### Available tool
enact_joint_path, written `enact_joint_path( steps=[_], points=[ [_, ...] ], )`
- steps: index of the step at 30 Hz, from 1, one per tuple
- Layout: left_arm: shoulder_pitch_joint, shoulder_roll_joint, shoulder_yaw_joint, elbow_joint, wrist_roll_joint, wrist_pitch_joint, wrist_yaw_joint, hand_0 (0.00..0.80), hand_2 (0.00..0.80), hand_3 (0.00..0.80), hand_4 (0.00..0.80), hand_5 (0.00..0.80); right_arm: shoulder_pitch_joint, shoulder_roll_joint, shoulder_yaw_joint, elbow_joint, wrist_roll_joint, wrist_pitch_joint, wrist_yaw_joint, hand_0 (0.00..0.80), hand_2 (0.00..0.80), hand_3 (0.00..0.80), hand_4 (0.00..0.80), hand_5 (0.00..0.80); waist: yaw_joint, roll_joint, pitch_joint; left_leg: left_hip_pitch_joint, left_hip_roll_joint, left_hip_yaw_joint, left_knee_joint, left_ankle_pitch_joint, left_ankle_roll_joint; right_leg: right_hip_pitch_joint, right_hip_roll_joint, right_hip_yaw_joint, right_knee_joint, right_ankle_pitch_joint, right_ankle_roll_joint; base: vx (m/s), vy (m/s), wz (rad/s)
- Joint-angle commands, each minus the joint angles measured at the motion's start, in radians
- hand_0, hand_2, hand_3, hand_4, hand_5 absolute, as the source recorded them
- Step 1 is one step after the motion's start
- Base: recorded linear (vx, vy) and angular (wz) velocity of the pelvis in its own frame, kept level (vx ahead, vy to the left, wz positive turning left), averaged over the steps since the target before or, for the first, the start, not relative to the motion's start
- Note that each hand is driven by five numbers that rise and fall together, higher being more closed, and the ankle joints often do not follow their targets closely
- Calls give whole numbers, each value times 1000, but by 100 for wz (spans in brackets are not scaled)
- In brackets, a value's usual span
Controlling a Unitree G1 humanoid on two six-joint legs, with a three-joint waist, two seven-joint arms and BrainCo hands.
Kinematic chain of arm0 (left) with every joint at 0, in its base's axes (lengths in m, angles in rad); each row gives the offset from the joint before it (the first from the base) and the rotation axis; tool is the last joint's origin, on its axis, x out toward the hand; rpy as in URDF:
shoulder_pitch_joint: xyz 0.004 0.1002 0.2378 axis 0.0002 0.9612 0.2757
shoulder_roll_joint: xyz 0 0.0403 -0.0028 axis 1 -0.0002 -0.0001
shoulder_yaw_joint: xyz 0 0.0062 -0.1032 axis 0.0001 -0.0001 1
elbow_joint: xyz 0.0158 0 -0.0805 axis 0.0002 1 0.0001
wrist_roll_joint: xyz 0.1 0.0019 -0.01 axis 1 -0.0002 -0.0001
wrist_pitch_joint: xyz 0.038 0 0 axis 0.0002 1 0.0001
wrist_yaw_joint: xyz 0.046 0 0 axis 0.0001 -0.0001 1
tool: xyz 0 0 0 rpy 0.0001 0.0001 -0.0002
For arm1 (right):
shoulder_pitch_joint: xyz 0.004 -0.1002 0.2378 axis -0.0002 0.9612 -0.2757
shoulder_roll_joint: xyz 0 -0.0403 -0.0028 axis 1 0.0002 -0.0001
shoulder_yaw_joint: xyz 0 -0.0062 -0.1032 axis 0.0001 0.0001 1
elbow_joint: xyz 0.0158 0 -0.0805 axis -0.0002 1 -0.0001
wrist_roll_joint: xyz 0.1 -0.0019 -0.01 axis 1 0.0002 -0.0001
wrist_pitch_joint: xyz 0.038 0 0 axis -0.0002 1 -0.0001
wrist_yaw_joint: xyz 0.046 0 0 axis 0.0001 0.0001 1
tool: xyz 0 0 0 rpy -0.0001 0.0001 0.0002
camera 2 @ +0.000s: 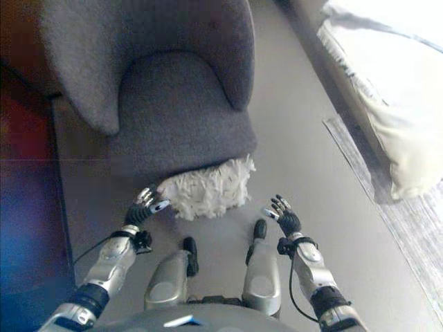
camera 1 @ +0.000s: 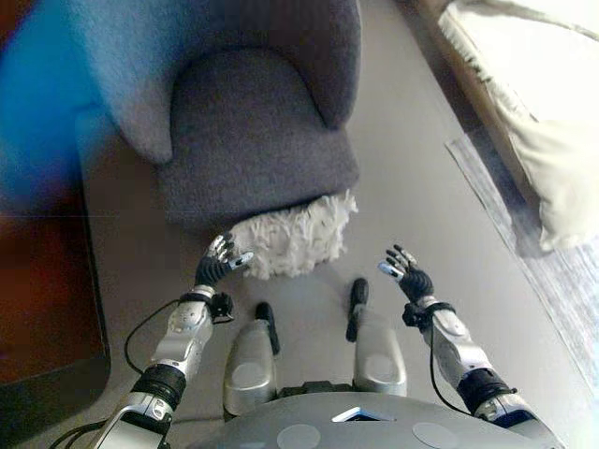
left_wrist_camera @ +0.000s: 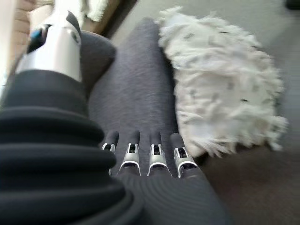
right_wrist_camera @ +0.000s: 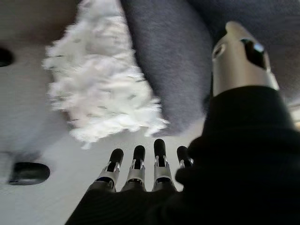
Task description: Pick up the cushion and take it to the sofa
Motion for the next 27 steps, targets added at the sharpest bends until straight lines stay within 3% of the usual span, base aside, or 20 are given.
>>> enact_joint_path(
  steps=[1,2,4,6,9,13,15,18,21,27],
  points=[
    [-67,21,-13,-7,4,-56,45,0,0,0,0,0,-73,-23,31,-29,-76,-92,-49,0,0,0,0,0,11,-18,50,-96,-29,-68,50,-1,25,22,-82,40,-150,152,60,-178,-244,21],
    [-93,33,-22,7,-1,-52,63,0,0,0,0,0,-114,-32,49,-10,-82,-90,-63,0,0,0,0,0,23,-30,61,-134,-7,-66,75,-3,17,21,-76,8,-157,129,72,-110,-266,7],
    [-114,22,-29,22,-5,-57,104,0,0,0,0,0,-163,-35,91,-25,-116,-69,-102,0,0,0,0,0,41,-35,86,-165,25,-86,109,-24,-3,-10,-65,-5,-115,97,81,-50,-224,8],
    [-167,15,-37,79,-6,-88,115,0,0,0,0,0,-238,-52,115,-32,-131,-48,-137,0,0,0,0,0,32,-35,118,-216,66,-53,134,-9,-29,-59,-58,-21,-66,64,79,-108,-150,-4],
    [-223,-24,-40,140,-24,-128,107,0,0,0,0,0,-297,-74,109,-16,-125,-34,-158,0,0,0,0,0,22,-16,150,-267,96,-17,135,24,-51,-104,-77,-44,-6,23,69,-71,-83,13],
    [-294,-59,-40,170,-18,-153,144,0,0,0,0,0,-474,-86,122,74,-117,14,-179,0,0,0,0,0,46,-3,168,-383,41,-122,191,14,-45,-258,-43,10,80,14,52,-82,20,39],
    [-307,-62,-36,144,-8,-150,178,0,0,0,0,0,-542,-100,124,77,-119,42,-185,0,0,0,0,0,61,3,168,-456,19,-143,253,-13,-31,-347,-37,29,142,15,45,-46,102,-8],
    [-356,-62,-43,144,-1,-148,205,0,0,0,0,0,-596,-123,123,61,-115,51,-216,0,0,0,0,0,51,28,168,-563,56,-110,340,-38,-16,-469,-54,44,279,-26,27,-56,74,-43],
    [-440,-68,-51,182,-23,-149,238,0,0,0,0,0,-678,-138,130,82,-104,56,-235,0,0,0,0,0,36,57,168,-684,44,-112,460,-77,2,-601,-55,92,399,-59,10,-54,44,6],
    [-550,-46,-31,235,-55,-132,250,0,0,0,0,0,-791,-129,148,136,-49,89,-226,0,0,0,0,0,14,82,168,-848,47,-115,683,-164,29,-773,-31,154,615,-145,-30,-18,-2,10]
  ],
)
